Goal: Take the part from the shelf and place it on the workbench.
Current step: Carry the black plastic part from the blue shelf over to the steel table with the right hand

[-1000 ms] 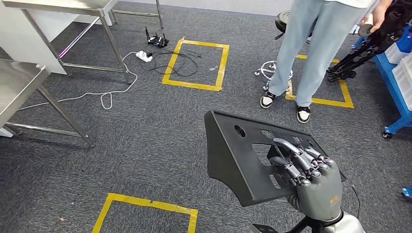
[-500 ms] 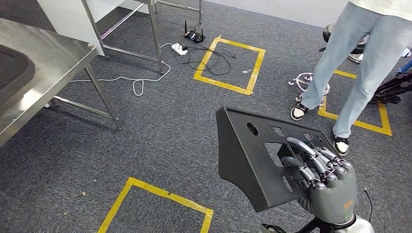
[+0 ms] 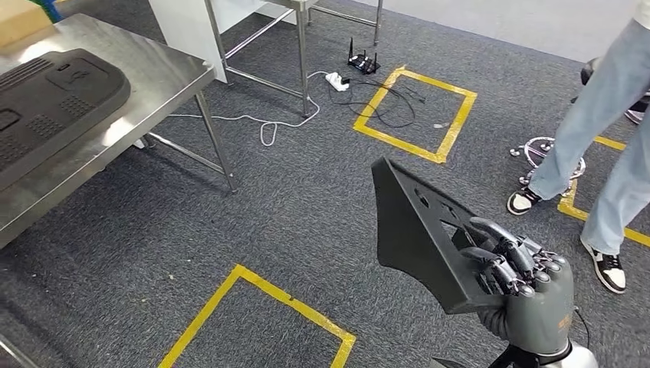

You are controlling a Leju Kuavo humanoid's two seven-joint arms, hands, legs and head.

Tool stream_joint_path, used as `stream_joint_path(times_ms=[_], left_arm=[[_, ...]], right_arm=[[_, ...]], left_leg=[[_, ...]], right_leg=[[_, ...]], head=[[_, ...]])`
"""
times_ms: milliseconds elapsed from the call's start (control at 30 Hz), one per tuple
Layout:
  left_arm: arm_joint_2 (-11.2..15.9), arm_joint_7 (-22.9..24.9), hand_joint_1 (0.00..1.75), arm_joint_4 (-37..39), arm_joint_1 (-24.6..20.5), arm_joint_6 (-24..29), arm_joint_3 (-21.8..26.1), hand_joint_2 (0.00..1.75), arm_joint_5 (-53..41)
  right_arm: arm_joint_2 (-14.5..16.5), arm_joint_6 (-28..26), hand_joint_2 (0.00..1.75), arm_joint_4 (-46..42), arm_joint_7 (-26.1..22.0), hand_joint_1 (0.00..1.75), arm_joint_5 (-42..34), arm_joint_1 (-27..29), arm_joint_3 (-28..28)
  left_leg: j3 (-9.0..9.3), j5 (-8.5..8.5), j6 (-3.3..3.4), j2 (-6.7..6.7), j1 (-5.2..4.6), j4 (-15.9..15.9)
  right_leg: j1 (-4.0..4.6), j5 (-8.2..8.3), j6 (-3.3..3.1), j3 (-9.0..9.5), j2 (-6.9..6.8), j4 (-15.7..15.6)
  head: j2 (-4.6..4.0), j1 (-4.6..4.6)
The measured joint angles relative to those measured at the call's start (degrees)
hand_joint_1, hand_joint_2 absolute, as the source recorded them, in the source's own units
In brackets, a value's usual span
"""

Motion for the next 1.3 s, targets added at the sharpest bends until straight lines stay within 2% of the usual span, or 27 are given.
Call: stream_joint_path(times_ms=[33, 67, 133, 167, 200, 300, 367, 433, 500, 533, 567, 633, 667, 733, 800, 833, 867, 933, 967, 1000, 1033, 1067, 1133, 1200, 1233, 1267, 1300], left_arm=[[0.0, -0.2, 0.0, 0.4, 0.1, -0.1, -0.1, 0.0, 0.1], [-0.1, -0.3, 0.0, 0.8, 0.1, -0.1, -0.2, 0.0, 0.1], [-0.1, -0.4, 0.0, 1.3, 0.1, -0.1, -0.3, 0.0, 0.1], [-0.1, -0.4, 0.0, 1.4, 0.1, -0.1, -0.4, 0.0, 0.1], [-0.1, -0.5, 0.0, 1.6, 0.0, -0.1, -0.4, 0.0, 0.2], [-0.3, -0.7, 0.0, 2.1, -0.1, -0.2, -0.5, 0.0, 0.5], [-0.5, -0.7, 0.0, 2.3, -0.2, -0.3, -0.8, 0.0, 1.2], [-0.6, -0.7, 0.0, 2.4, -0.3, -0.3, -1.2, 0.0, 2.0], [-0.7, -0.7, 0.0, 2.5, -0.5, -0.4, -1.6, 0.0, 2.6], [-0.7, -0.7, 0.0, 2.6, -0.5, -0.5, -1.9, 0.0, 2.8], [-0.8, -0.7, 0.0, 2.6, -0.5, -0.7, -2.2, 0.0, 3.0], [-1.0, -0.7, 0.0, 2.6, -0.5, -1.1, -3.0, 0.0, 3.3], [-1.0, -0.8, 0.0, 2.7, -0.5, -1.4, -3.4, 0.0, 3.5], [-0.9, -0.8, 0.0, 2.7, -0.5, -1.8, -4.1, 0.0, 3.8], [-0.9, -0.9, 0.0, 2.9, -0.4, -1.9, -4.7, 0.0, 3.8], [-0.9, -0.9, 0.0, 3.0, -0.3, -1.9, -5.0, 0.0, 3.8], [-1.0, -0.9, 0.0, 3.2, -0.3, -1.9, -5.2, 0.0, 3.8], [-1.0, -0.9, 0.0, 3.3, -0.4, -2.0, -5.6, 0.0, 3.8], [-1.1, -0.9, 0.0, 3.3, -0.5, -2.0, -5.9, 0.0, 3.8], [-1.1, -0.9, 0.0, 3.3, -0.6, -2.0, -6.0, 0.0, 3.8], [-1.1, -0.8, 0.0, 3.3, -0.7, -2.0, -6.2, 0.0, 3.8], [-1.1, -0.8, 0.0, 3.3, -0.7, -2.0, -6.3, 0.0, 3.8], [-1.1, -0.8, 0.0, 3.3, -0.7, -2.0, -6.6, 0.0, 3.9], [-1.1, -0.8, 0.0, 3.3, -0.8, -2.1, -7.2, 0.0, 4.1], [-1.1, -0.8, 0.0, 3.3, -0.9, -2.1, -7.5, 0.0, 4.2], [-1.1, -0.8, 0.0, 3.3, -0.9, -2.2, -7.7, 0.0, 4.3], [-1.1, -0.9, 0.0, 3.3, -1.0, -2.2, -7.9, 0.0, 4.4]], right_arm=[[0.1, 0.0, 1.75, 0.2, -0.1, 1.75, -0.2, 0.2, -0.1], [0.1, 0.0, 1.75, 0.3, -0.1, 1.75, -0.3, 0.2, -0.3], [0.2, 0.0, 1.75, 0.4, -0.1, 1.75, -0.5, 0.3, -0.5], [0.2, 0.0, 1.75, 0.5, -0.1, 1.75, -0.6, 0.3, -0.6], [0.2, 0.0, 1.75, 0.5, -0.1, 1.75, -0.7, 0.3, -0.7], [0.3, 0.1, 1.75, 0.5, -0.1, 1.75, -0.9, 0.3, -1.0], [0.3, 0.2, 1.75, 0.6, -0.1, 1.75, -0.9, 0.2, -1.1], [0.3, 0.2, 1.75, 0.6, -0.1, 1.75, -0.8, 0.2, -1.3], [0.4, 0.2, 1.75, 0.8, -0.2, 1.75, -0.6, 0.3, -1.4], [0.5, 0.2, 1.75, 0.9, -0.3, 1.75, -0.5, 0.4, -1.4], [0.5, 0.3, 1.75, 1.0, -0.3, 1.75, -0.4, 0.4, -1.4], [0.5, 0.5, 1.75, 1.0, -0.1, 1.75, 0.3, 0.4, -1.3], [0.5, 0.6, 1.75, 1.0, 0.0, 1.75, 0.6, 0.4, -1.3], [0.5, 0.8, 1.75, 1.0, 0.3, 1.75, 1.1, 0.3, -1.1], [0.4, 1.0, 1.75, 1.0, 0.4, 1.75, 1.1, 0.1, -1.0], [0.3, 1.2, 1.75, 1.0, 0.4, 1.75, 1.2, 0.0, -1.0], [0.2, 1.3, 1.75, 0.9, 0.4, 1.75, 1.3, -0.2, -0.9], [0.0, 1.4, 1.75, 0.8, 0.5, 1.75, 1.4, -0.3, -0.9], [0.0, 1.4, 1.75, 0.8, 0.6, 1.75, 1.4, -0.3, -0.9], [-0.1, 1.5, 1.75, 0.8, 0.6, 1.75, 1.4, -0.3, -0.9], [-0.1, 1.5, 1.75, 0.8, 0.6, 1.75, 1.4, -0.3, -0.9], [-0.1, 1.5, 1.75, 0.8, 0.7, 1.75, 1.4, -0.3, -0.9], [-0.2, 1.6, 1.75, 0.8, 0.9, 1.75, 1.6, -0.4, -0.9], [-0.3, 1.6, 1.75, 0.7, 1.1, 1.75, 1.9, -0.4, -0.9], [-0.4, 1.6, 1.75, 0.7, 1.2, 1.75, 2.0, -0.4, -0.9], [-0.6, 1.6, 1.75, 0.7, 1.2, 1.75, 2.1, -0.4, -0.9], [-0.7, 1.6, 1.75, 0.6, 1.3, 1.75, 2.1, -0.4, -1.0]], left_leg=[[0.53, 0.36, -0.25, 0.25, 0.08, -0.2], [2.21, 1.6, -0.44, 0.72, 0.19, -2.6], [6.95, 4.36, -0.51, 2.86, 0.27, -10.2], [8.55, 5.13, -0.23, 3.62, 0.19, -13.0], [9.3, 5.41, 0.16, 3.94, 0.03, -14.4], [8.92, 5.76, 1.58, 2.04, -0.21, -15.0], [8.8, 6.26, 2.39, 0.78, 0.12, -15.4], [8.5, 6.62, 2.91, -0.46, 0.31, -15.5], [8.09, 6.89, 3.13, -1.91, 0.34, -15.5], [7.93, 7.03, 3.1, -2.71, 0.36, -15.5], [7.82, 7.19, 2.99, -3.55, 0.41, -15.5], [7.67, 7.56, 2.51, -5.19, 0.59, -15.5], [7.57, 7.75, 2.16, -5.91, 0.57, -15.4], [7.35, 8.18, 1.39, -7.0, 0.46, -15.6], [7.18, 8.76, 0.59, -7.96, 0.47, -16.2], [7.0, 8.72, 0.32, -7.52, 0.44, -16.1], [6.51, 7.94, 0.15, -6.19, 0.36, -15.1], [4.37, 4.24, 0.09, -2.22, 0.13, -9.9], [2.84, 1.9, 0.08, -0.83, 0.08, -5.9], [1.53, 0.18, 0.08, -0.22, 0.08, -2.3], [0.95, -0.6, 0.13, 0.04, 0.07, -0.2], [1.33, -0.46, 0.26, 0.23, 0.03, 0.1], [5.44, 2.29, 0.94, 1.39, -0.22, -5.8], [9.62, 4.22, 1.9, 4.02, -0.92, -12.9], [10.52, 4.53, 2.34, 4.81, -1.27, -14.8], [10.52, 4.45, 2.66, 4.8, -1.56, -15.4], [10.3, 4.67, 3.0, 3.94, -1.64, -15.5]], right_leg=[[-0.03, -0.03, 0.02, 0.02, -0.82, 0.0], [-0.09, -0.1, 0.1, 0.1, -1.58, 0.1], [0.03, -0.46, 0.56, 0.17, -2.96, 0.4], [0.17, -0.7, 0.91, 0.17, -3.54, 0.6], [0.33, -0.87, 1.23, 0.25, -4.08, 0.7], [0.4, -1.04, 2.03, 0.56, -5.34, 0.6], [0.25, -2.53, 2.27, -0.44, -2.97, 2.7], [-0.02, -5.52, 2.0, -3.4, 0.66, 9.1], [-0.18, -7.62, 2.06, -6.45, 1.9, 15.2], [-0.27, -7.61, 2.37, -6.95, 2.04, 16.0], [-0.39, -6.81, 2.85, -6.43, 2.2, 14.8], [-0.82, -3.92, 3.9, -2.94, 3.68, 7.6], [-0.83, -2.71, 4.05, -1.25, 4.66, 4.1], [-0.66, -1.71, 3.36, 0.13, 5.68, 0.8], [-0.46, -1.27, 2.16, 0.18, 4.57, 0.8], [-0.51, -1.01, 1.67, 0.26, 3.94, 0.7], [-0.61, -0.75, 1.19, 0.3, 3.28, 0.6], [-0.5, -0.43, 0.56, 0.09, 1.95, 0.5], [-0.29, -0.39, 0.38, -0.02, 1.22, 0.6], [-0.04, -0.38, 0.3, -0.11, 0.41, 0.6], [0.18, -0.37, 0.23, -0.16, -0.41, 0.6], [0.39, -0.4, 0.2, -0.17, -1.26, 0.6], [0.71, -0.48, 0.12, 0.03, -2.74, 0.6], [1.19, -0.68, 0.19, 0.2, -4.09, 0.7], [1.4, -0.76, 0.29, 0.2, -4.77, 0.8], [1.55, -0.81, 0.41, 0.17, -5.48, 0.8], [1.6, -0.85, 0.56, 0.2, -6.24, 0.8]], head=[[0.0, -0.03], [0.0, -0.03], [0.0, -0.05], [0.0, 0.01], [0.0, 0.06], [0.0, 0.19], [0.0, 0.29], [0.0, 0.4], [0.0, 0.38], [0.0, 0.37], [0.0, 0.38], [0.0, 0.39], [0.0, 0.42], [0.0, 0.41], [0.0, 0.38], [0.0, 0.37], [0.0, 0.22], [0.0, -0.17], [0.0, -0.33], [0.0, -0.39], [0.0, -0.38], [0.0, -0.41], [0.0, -0.4], [0.0, -0.35], [0.0, -0.33], [0.0, -0.31], [0.0, -0.32]])
